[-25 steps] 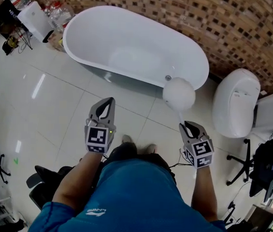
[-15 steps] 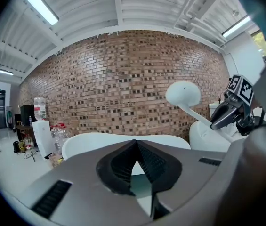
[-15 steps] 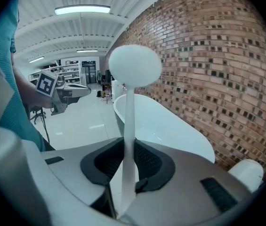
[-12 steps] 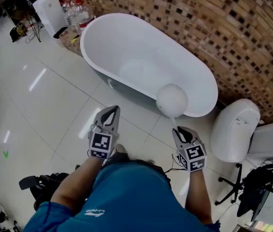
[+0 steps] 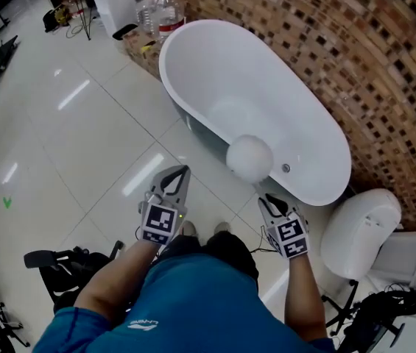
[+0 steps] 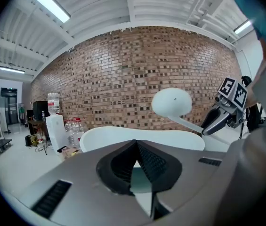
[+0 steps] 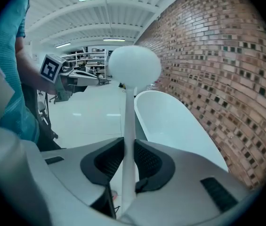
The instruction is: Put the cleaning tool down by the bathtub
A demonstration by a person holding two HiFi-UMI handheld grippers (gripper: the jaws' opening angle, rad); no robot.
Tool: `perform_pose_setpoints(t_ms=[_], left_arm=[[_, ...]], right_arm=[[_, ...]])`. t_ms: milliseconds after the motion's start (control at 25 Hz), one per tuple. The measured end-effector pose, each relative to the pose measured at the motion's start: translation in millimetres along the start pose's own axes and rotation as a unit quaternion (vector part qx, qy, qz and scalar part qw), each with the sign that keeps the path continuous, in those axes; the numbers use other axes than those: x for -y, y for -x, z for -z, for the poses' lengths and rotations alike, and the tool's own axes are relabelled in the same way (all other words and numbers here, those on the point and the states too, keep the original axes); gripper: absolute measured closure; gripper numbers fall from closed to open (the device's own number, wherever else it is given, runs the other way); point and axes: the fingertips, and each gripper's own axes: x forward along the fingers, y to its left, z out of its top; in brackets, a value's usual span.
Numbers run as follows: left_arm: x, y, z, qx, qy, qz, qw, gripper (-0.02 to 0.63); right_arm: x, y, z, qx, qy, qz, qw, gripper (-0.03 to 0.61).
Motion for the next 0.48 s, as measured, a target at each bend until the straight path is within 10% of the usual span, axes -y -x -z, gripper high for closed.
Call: perform_pose_setpoints(t_ms=[480], left_arm=[[-26.3,-61.1,55.7,-0.046,0.039,-0.077,0.9952,0.611]], right_arm=[[38.1,-159.2,12.6,-0.042,0.094,-0.092,0.990,0.482]])
